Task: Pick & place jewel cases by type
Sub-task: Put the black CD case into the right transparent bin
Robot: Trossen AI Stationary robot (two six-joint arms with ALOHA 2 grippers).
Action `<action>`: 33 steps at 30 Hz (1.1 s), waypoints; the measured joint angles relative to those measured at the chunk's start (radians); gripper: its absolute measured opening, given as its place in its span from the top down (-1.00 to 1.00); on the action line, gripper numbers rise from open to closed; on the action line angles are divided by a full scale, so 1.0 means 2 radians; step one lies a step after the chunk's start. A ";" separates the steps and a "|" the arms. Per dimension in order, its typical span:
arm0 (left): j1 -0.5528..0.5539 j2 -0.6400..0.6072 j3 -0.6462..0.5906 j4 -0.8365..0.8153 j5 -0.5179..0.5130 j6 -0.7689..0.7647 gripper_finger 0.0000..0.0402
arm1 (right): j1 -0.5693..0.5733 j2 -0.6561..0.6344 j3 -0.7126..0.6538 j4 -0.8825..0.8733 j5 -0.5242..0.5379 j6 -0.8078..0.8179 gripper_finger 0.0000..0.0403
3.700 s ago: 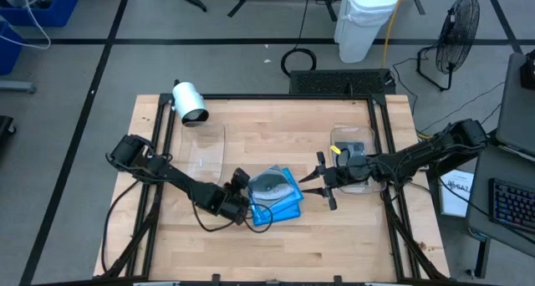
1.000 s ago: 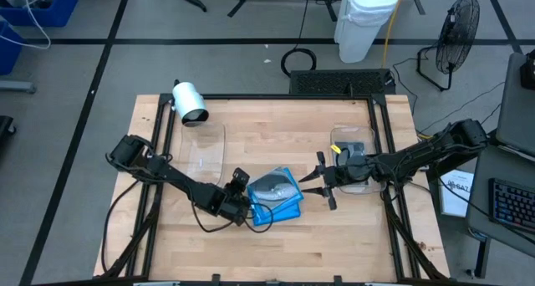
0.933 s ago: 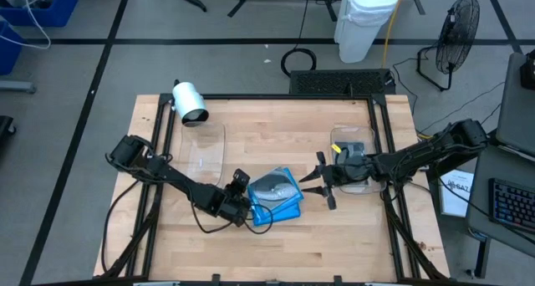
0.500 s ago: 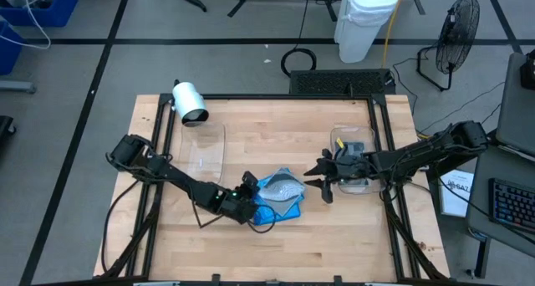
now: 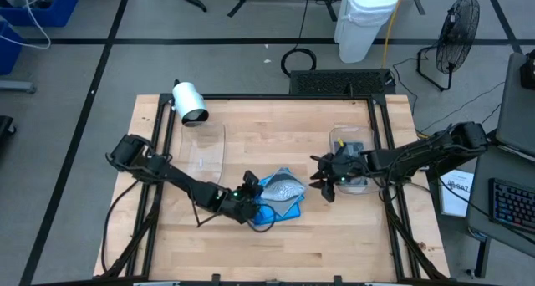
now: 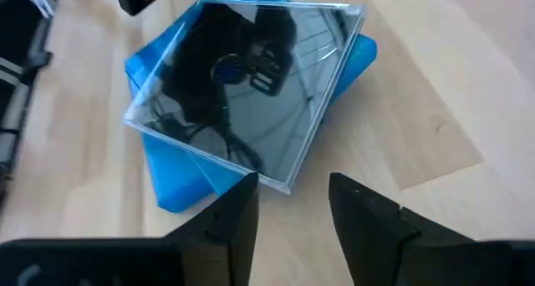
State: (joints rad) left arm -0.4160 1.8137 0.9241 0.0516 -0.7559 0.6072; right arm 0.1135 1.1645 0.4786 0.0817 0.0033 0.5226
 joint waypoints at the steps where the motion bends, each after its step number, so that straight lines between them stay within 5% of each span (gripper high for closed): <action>1: -0.002 0.000 0.000 0.007 -0.009 0.001 0.86 | -0.004 0.001 0.000 0.000 -0.006 0.005 0.25; 11: -0.013 0.000 0.000 0.044 -0.055 0.010 0.65 | -0.041 0.030 0.026 0.006 -0.081 0.011 -0.25; 21: -0.013 0.000 0.000 0.043 -0.055 0.006 0.64 | -0.023 0.048 0.166 -0.158 -0.031 -0.064 -0.14; 33: -0.013 0.000 0.000 0.044 -0.055 -0.013 0.64 | -0.058 0.229 0.294 -0.283 -0.051 -0.126 -0.12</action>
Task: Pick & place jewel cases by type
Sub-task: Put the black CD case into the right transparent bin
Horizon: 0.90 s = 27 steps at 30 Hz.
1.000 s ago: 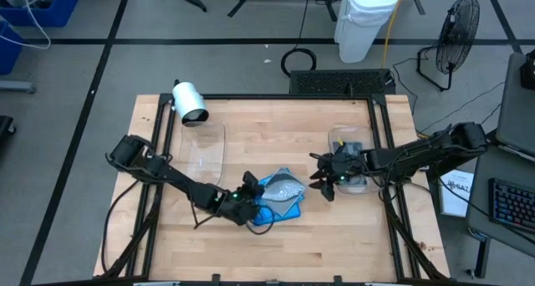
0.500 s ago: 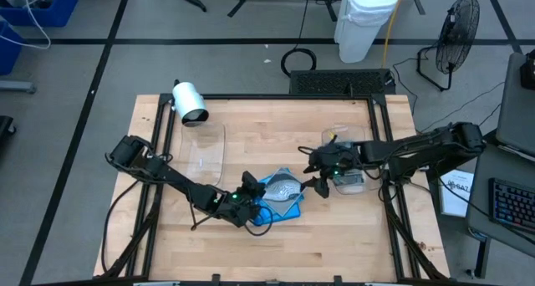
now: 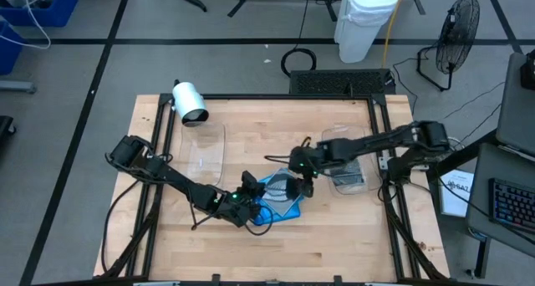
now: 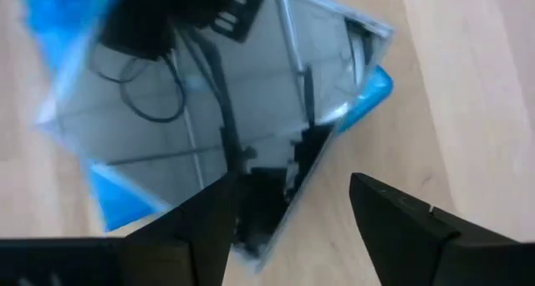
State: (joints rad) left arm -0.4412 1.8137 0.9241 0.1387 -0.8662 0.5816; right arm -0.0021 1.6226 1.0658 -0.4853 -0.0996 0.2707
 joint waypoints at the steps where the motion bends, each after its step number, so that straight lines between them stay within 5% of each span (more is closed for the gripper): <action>1: 0.000 0.000 0.000 0.000 0.000 -0.005 0.64 | -0.007 0.010 0.004 -0.002 -0.006 -0.001 -0.12; 16: -0.006 0.000 0.000 -0.003 0.024 -0.067 0.64 | -0.041 0.034 0.006 0.008 -0.133 0.041 -0.11; 27: 0.001 0.000 0.000 -0.003 0.209 -0.202 0.64 | -0.041 0.034 0.006 0.009 -0.136 0.046 -0.11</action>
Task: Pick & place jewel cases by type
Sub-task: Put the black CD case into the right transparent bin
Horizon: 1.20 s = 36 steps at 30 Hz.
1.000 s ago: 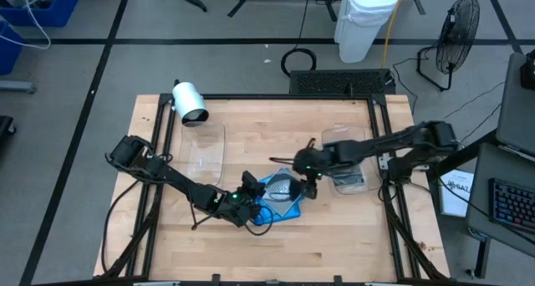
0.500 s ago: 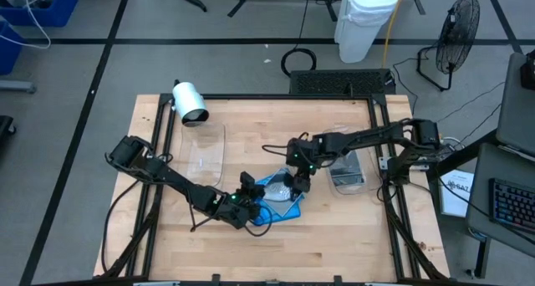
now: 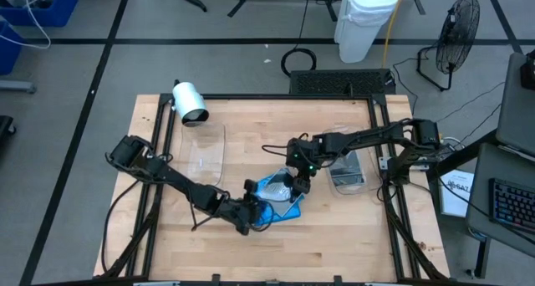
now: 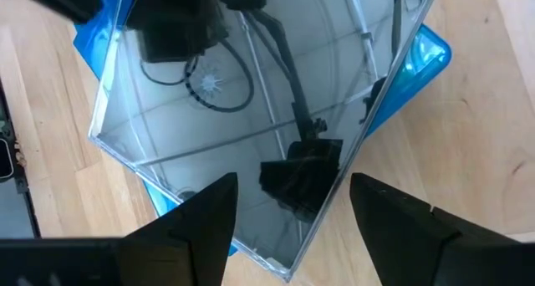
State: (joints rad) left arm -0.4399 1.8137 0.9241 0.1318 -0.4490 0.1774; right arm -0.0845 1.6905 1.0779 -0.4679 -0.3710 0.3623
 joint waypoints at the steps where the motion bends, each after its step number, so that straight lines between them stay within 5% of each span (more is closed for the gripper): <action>1: 0.002 0.000 0.000 0.000 0.023 -0.010 0.64 | 0.000 0.000 0.000 0.000 0.000 0.000 -0.11; 5: 0.014 0.000 0.000 -0.001 0.081 -0.048 0.64 | 0.000 0.000 0.000 0.001 0.000 -0.003 -0.11; 36: 0.066 0.000 0.000 -0.001 0.082 -0.047 0.64 | -0.001 -0.001 0.000 -0.010 -0.008 -0.004 -0.11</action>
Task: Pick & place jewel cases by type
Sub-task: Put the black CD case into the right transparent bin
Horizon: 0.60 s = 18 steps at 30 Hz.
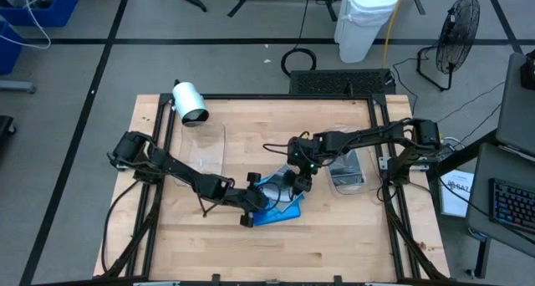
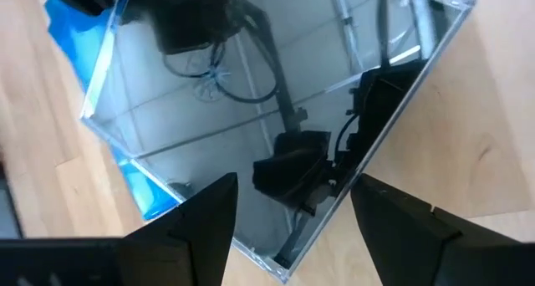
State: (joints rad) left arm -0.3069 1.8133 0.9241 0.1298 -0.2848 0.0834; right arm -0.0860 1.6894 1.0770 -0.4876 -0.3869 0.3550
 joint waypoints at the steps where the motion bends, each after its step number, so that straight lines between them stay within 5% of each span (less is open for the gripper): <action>1: 0.000 0.000 0.000 0.000 0.000 0.000 0.64 | 0.000 0.000 -0.001 0.001 -0.009 0.000 -0.11; 18: -0.001 0.000 0.000 -0.001 0.006 0.011 0.64 | 0.000 -0.048 -0.002 0.032 -0.027 0.013 -0.11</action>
State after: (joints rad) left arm -0.3084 1.8130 0.9237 0.1285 -0.2718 0.1061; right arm -0.0856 1.5944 1.0733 -0.4227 -0.4415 0.3818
